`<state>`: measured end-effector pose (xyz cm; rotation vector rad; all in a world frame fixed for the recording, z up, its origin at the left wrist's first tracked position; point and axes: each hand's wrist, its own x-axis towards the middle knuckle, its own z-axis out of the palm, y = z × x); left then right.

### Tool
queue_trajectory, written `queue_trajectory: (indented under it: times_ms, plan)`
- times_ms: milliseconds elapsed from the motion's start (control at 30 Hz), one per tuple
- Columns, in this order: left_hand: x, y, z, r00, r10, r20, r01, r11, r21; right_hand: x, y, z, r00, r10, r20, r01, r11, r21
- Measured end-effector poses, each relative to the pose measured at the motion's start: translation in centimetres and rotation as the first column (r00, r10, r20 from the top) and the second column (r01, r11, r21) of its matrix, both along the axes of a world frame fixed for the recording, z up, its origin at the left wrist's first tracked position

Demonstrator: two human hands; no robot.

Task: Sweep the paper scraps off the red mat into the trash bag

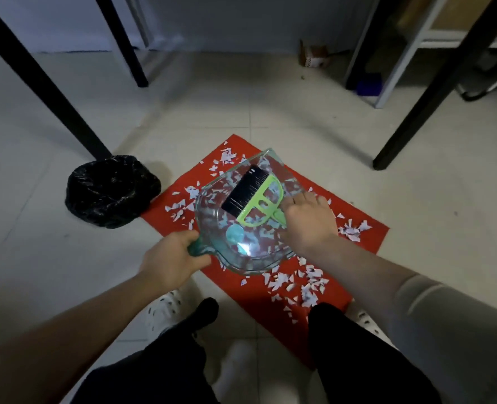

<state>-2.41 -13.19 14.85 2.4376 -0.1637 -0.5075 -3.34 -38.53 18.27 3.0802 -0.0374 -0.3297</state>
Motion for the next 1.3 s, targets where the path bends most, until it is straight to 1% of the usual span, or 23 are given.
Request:
queue_trajectory:
  times_ms: [67,133,167,200,233,300,333,400,467,500,533,567,633,667,700,767,800,833,933,1000,1067,1167,1300]
  plan:
    - [0.5,-1.6,-0.2,0.999,-0.045,-0.013,0.045,0.999,0.018,-0.2,-1.1,-0.6,0.998,-0.062,-0.029,0.062,0.998,0.004]
    - [0.9,-2.9,-0.6,0.997,-0.065,-0.034,0.067,0.997,0.036,-0.5,-2.0,-1.0,0.99,-0.138,-0.04,0.141,0.987,0.082]
    - [1.2,-3.5,-1.0,0.996,-0.073,-0.05,0.076,0.996,0.043,-0.6,-2.5,-1.0,0.982,-0.186,-0.035,0.189,0.967,0.171]
    - [1.3,-4.0,-1.4,0.994,-0.079,-0.071,0.083,0.996,0.045,-0.7,-2.9,-1.1,0.969,-0.245,-0.038,0.245,0.918,0.311]
    - [1.4,-4.5,-1.8,0.992,-0.085,-0.098,0.09,0.995,0.042,-0.7,-3.4,-1.1,0.95,-0.307,-0.065,0.3,0.828,0.473]
    - [1.5,-5.4,-2.5,0.983,-0.096,-0.158,0.098,0.995,0.007,-0.7,-4.1,-1.2,0.893,-0.423,-0.154,0.386,0.544,0.745]
    - [1.5,-5.9,-2.8,0.978,-0.1,-0.181,0.099,0.995,-0.017,-0.8,-4.5,-1.1,0.861,-0.469,-0.198,0.407,0.4,0.821]
    - [1.3,-6.7,-3.0,0.973,-0.108,-0.202,0.1,0.994,-0.05,-1.2,-4.7,-0.7,0.812,-0.52,-0.267,0.408,0.176,0.896]
    - [1.0,-7.5,-3.2,0.967,-0.128,-0.222,0.112,0.99,-0.086,-1.6,-4.7,-0.6,0.795,-0.522,-0.31,0.39,0.047,0.92]
    - [0.9,-7.8,-3.2,0.962,-0.143,-0.231,0.122,0.987,-0.103,-1.7,-4.6,-0.8,0.796,-0.51,-0.327,0.391,0.021,0.92]
    - [0.8,-8.1,-3.2,0.959,-0.156,-0.237,0.133,0.985,-0.111,-1.8,-4.5,-1.0,0.799,-0.499,-0.335,0.398,0.021,0.917]
    - [0.7,-8.3,-3.3,0.956,-0.163,-0.243,0.139,0.984,-0.113,-1.8,-4.5,-1.3,0.805,-0.492,-0.33,0.407,0.055,0.912]
    - [0.5,-8.4,-3.3,0.952,-0.159,-0.263,0.133,0.985,-0.111,-1.8,-4.4,-1.8,0.824,-0.482,-0.298,0.422,0.172,0.89]
    - [0.5,-8.4,-3.4,0.949,-0.149,-0.279,0.12,0.986,-0.117,-1.9,-4.4,-1.9,0.829,-0.481,-0.285,0.421,0.2,0.885]
    - [0.5,-8.4,-3.5,0.946,-0.138,-0.293,0.104,0.986,-0.126,-2.0,-4.5,-1.9,0.829,-0.49,-0.27,0.408,0.198,0.891]
    - [0.6,-8.3,-3.9,0.944,-0.119,-0.309,0.081,0.988,-0.132,-2.0,-4.9,-1.5,0.803,-0.553,-0.221,0.357,0.15,0.922]
    - [0.7,-8.2,-4.1,0.944,-0.106,-0.311,0.071,0.99,-0.122,-2.0,-5.4,-1.3,0.773,-0.603,-0.197,0.326,0.11,0.939]
    - [0.8,-8.1,-4.4,0.946,-0.091,-0.311,0.06,0.992,-0.109,-1.9,-5.9,-1.0,0.726,-0.663,-0.181,0.294,0.062,0.954]
    - [0.8,-7.9,-5.5,0.954,-0.044,-0.297,0.016,0.995,-0.098,-1.9,-7.9,-0.7,0.536,-0.828,-0.162,0.202,-0.06,0.977]
    - [0.8,-7.7,-6.2,0.954,-0.007,-0.3,-0.024,0.995,-0.1,-2.3,-9.4,-1.2,0.416,-0.893,-0.173,0.163,-0.114,0.98]
    - [0.8,-7.5,-6.9,0.952,0.039,-0.305,-0.071,0.993,-0.093,-2.9,-10.8,-2.3,0.332,-0.923,-0.193,0.178,-0.14,0.974]
    - [1.1,-7.5,-8.0,0.95,0.099,-0.296,-0.127,0.989,-0.076,-4.2,-12.3,-4.7,0.288,-0.928,-0.238,0.27,-0.16,0.95]
    - [1.2,-7.8,-9.3,0.947,0.153,-0.281,-0.177,0.982,-0.064,-6.5,-13.3,-9.2,0.306,-0.907,-0.29,0.429,-0.141,0.892]
